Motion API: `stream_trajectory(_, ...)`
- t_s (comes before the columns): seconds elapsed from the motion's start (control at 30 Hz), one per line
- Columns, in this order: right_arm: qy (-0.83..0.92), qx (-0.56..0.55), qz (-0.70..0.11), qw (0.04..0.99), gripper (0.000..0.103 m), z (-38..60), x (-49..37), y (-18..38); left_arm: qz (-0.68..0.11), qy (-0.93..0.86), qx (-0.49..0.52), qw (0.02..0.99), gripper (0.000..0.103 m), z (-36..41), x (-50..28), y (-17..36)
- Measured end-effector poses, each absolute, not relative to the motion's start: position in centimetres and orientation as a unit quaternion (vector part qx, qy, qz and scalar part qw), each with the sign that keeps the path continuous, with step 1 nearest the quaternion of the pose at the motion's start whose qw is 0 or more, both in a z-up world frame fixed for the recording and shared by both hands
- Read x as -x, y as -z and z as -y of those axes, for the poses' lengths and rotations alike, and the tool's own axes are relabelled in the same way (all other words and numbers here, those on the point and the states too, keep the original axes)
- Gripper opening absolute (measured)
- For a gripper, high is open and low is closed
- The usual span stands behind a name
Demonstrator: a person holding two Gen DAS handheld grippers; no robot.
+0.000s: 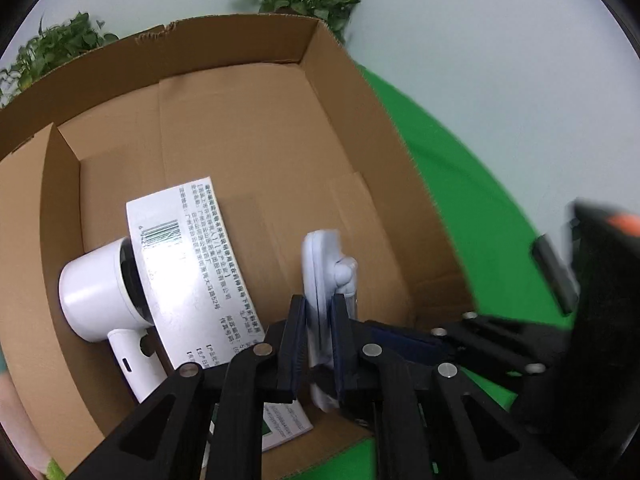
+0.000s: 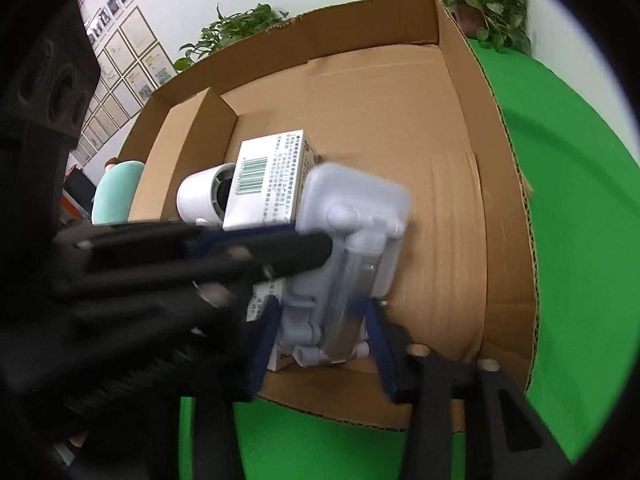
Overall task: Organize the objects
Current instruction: 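Lower the phone stand into the tray beside the product box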
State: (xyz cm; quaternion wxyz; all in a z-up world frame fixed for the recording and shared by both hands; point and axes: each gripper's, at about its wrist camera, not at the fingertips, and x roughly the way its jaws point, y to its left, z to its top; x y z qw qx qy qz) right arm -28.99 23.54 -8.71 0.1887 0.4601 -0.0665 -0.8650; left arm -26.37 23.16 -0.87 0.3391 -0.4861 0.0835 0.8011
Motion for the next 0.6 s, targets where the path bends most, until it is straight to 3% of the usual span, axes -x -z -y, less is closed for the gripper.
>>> stream_trajectory(0.03,0.867,-0.457,0.059,0.191,0.011,-23.4,28.9,8.5,-0.06,-0.791,0.498,0.351,0.008,-23.1,26.6,1.4)
stream_trajectory(0.3,0.855,-0.468,0.067,0.212,0.012,-23.3,28.9,8.7,-0.026,-0.796,0.506,0.331,0.008,-22.4,26.9,1.5)
stream_trajectory(0.6,0.848,-0.479,0.074,0.214,0.015,-23.6,29.0,8.9,0.079,-0.779,0.536,0.316,0.008,-20.4,28.7,2.8)
